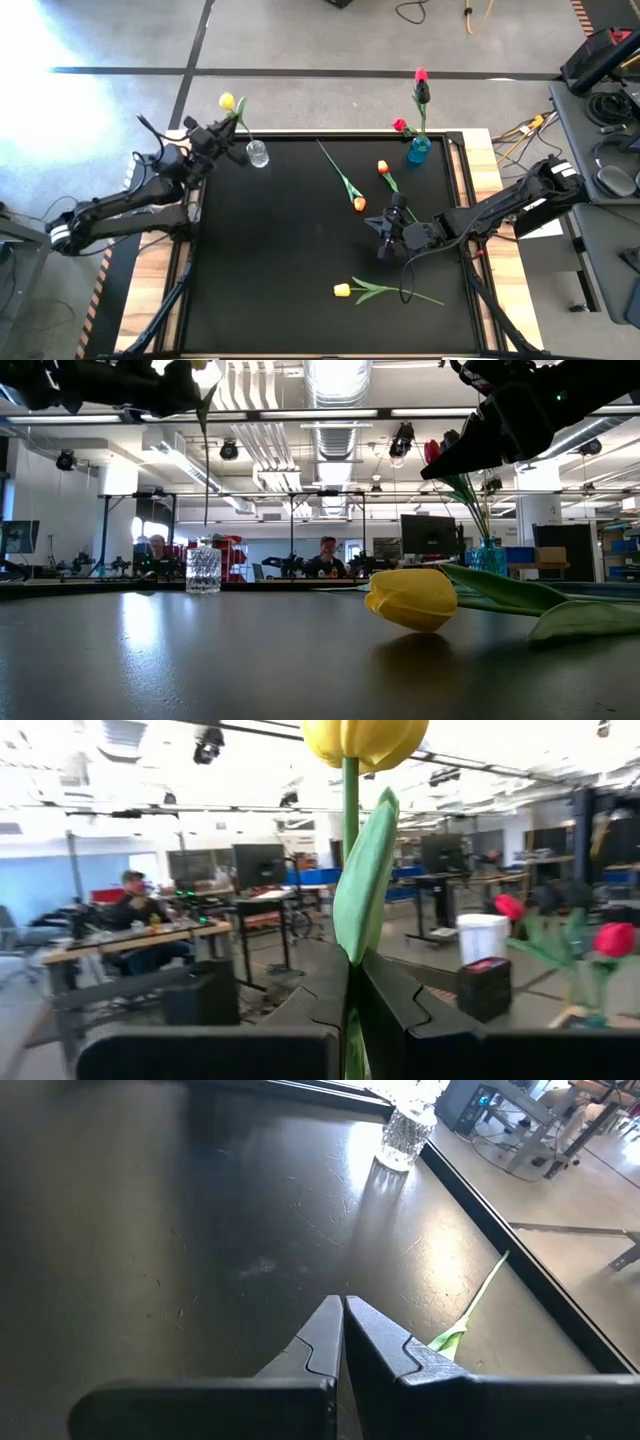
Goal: Sort flowers into vase by color
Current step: Put the left yellow tulip into the transparent vase
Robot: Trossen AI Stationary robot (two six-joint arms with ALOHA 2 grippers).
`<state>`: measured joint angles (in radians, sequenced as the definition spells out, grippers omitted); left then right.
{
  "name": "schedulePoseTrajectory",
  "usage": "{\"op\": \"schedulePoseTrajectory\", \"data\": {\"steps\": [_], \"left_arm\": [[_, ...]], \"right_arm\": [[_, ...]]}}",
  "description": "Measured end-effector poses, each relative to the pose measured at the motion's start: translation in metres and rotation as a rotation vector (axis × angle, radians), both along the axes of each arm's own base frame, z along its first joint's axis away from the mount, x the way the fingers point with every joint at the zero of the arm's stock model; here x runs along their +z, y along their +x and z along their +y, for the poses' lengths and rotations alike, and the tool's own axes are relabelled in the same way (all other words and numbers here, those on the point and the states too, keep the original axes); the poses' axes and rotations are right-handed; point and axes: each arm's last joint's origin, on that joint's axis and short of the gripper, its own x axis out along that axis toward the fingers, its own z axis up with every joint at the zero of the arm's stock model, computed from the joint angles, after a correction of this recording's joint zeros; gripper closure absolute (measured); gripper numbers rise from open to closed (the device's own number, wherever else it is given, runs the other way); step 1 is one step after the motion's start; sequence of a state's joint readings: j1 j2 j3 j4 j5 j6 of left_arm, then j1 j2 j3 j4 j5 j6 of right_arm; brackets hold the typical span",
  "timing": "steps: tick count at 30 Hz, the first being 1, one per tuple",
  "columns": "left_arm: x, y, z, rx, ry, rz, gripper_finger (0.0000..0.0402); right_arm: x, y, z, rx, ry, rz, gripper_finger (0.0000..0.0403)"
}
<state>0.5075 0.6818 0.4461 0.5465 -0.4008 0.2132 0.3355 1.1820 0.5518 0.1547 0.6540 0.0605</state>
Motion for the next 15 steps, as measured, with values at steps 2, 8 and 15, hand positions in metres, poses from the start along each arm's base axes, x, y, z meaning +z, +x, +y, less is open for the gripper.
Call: {"op": "schedulePoseTrajectory", "data": {"steps": [2, 8, 15], "left_arm": [[0.0, 0.0, 0.004, 0.028, 0.017, 0.011, 0.0402], [-0.004, 0.004, 0.017, 0.085, 0.03, 0.017, 0.0401], [-0.013, 0.013, 0.034, 0.123, 0.031, 0.024, 0.0401]], "right_arm": [[0.0, 0.0, 0.0, 0.0, 0.0, 0.0, 0.0394], [0.0, 0.0, 0.0, 0.0, 0.0, 0.0, 0.0394], [0.0, 0.0, 0.0, 0.0, -0.001, 0.001, 0.0394]]}}
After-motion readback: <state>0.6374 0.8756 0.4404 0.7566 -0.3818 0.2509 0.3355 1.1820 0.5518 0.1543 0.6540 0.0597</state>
